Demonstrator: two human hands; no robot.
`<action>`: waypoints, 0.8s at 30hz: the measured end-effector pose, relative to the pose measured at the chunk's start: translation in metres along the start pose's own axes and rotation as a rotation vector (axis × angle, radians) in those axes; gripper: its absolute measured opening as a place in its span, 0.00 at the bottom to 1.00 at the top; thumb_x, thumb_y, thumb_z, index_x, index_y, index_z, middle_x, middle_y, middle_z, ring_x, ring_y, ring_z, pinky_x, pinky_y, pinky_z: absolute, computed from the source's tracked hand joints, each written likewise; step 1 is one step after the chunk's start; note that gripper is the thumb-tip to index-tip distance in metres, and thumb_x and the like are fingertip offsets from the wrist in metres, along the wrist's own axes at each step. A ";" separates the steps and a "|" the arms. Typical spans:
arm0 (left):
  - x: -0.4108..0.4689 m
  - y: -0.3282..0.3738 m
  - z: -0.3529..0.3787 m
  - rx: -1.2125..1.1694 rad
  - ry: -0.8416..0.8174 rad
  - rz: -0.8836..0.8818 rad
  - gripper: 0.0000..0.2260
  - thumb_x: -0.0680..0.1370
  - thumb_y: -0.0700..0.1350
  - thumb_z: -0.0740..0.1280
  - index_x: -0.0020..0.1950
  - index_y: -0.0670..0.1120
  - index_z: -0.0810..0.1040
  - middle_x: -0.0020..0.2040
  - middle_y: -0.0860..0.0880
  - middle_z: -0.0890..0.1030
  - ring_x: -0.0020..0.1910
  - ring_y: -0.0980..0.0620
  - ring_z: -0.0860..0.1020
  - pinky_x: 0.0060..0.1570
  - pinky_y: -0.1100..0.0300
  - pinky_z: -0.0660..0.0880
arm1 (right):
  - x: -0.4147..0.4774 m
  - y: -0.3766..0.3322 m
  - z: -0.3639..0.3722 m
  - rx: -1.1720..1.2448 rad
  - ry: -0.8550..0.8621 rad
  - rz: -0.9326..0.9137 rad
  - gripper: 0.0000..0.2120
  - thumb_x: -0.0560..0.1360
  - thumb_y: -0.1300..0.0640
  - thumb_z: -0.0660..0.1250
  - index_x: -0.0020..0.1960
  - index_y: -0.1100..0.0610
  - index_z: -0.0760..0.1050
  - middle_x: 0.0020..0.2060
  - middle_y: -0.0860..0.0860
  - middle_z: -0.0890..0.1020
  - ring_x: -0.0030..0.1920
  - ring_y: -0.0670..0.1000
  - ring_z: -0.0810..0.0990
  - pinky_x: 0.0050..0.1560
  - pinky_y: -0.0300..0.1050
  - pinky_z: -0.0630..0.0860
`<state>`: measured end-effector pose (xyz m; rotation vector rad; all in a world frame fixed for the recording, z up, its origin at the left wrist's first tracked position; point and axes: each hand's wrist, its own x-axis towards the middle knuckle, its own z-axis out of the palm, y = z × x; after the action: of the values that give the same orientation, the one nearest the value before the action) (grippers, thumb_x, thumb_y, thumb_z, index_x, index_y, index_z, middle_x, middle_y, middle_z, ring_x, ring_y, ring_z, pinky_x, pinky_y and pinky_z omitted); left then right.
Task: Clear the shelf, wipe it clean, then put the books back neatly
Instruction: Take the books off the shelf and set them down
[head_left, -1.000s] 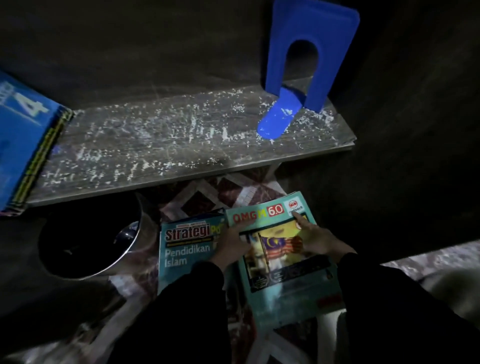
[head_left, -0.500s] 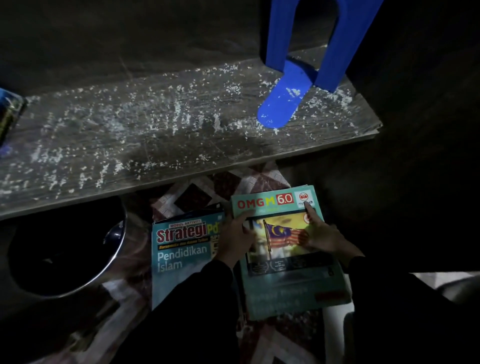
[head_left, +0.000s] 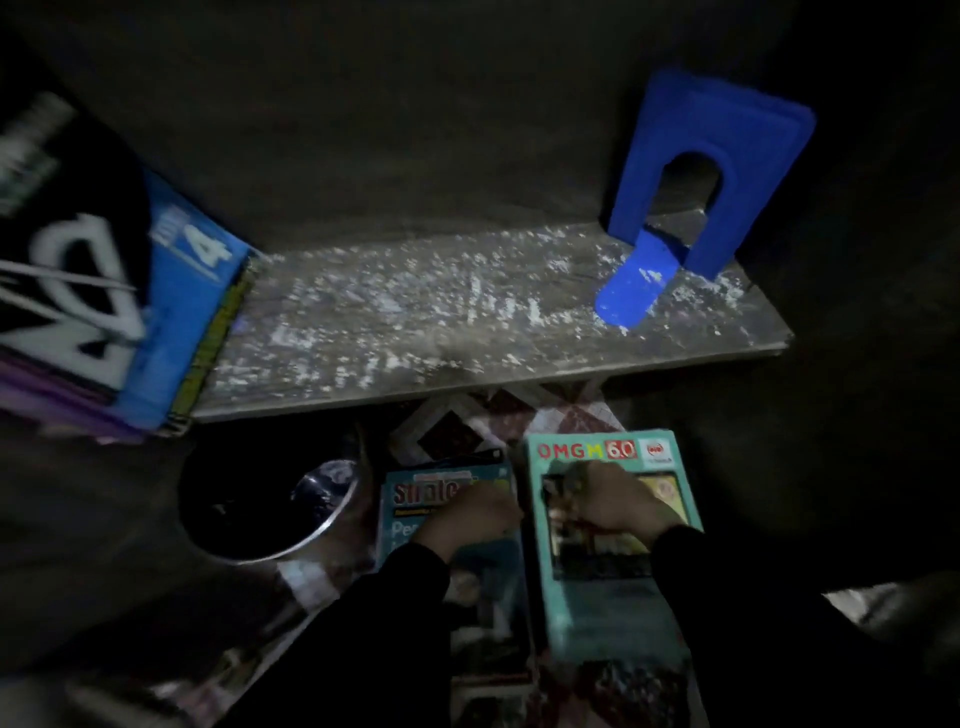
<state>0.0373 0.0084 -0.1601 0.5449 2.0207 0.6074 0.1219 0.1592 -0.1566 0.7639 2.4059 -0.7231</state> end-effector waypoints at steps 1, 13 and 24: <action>-0.016 0.000 -0.015 0.016 0.020 -0.021 0.14 0.79 0.44 0.63 0.61 0.38 0.79 0.62 0.42 0.79 0.62 0.45 0.76 0.44 0.64 0.67 | -0.004 -0.025 -0.003 0.014 -0.042 -0.074 0.15 0.76 0.52 0.63 0.60 0.56 0.77 0.59 0.60 0.79 0.59 0.58 0.78 0.56 0.45 0.73; -0.224 -0.012 -0.203 -0.133 1.127 0.234 0.07 0.76 0.40 0.66 0.51 0.46 0.81 0.47 0.48 0.83 0.49 0.51 0.80 0.50 0.61 0.71 | -0.066 -0.283 -0.043 0.503 0.332 -0.639 0.13 0.75 0.64 0.64 0.42 0.45 0.79 0.35 0.47 0.82 0.38 0.50 0.79 0.41 0.41 0.73; -0.288 -0.014 -0.265 0.094 1.536 0.062 0.32 0.78 0.44 0.63 0.78 0.54 0.50 0.61 0.40 0.70 0.60 0.42 0.68 0.56 0.53 0.65 | -0.106 -0.377 -0.069 0.358 0.299 -0.909 0.24 0.74 0.65 0.63 0.67 0.49 0.70 0.52 0.51 0.73 0.41 0.45 0.73 0.34 0.33 0.66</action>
<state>-0.0585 -0.2270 0.1380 0.1138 3.4629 1.1699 -0.0622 -0.1009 0.0813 -0.1919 2.9123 -1.4939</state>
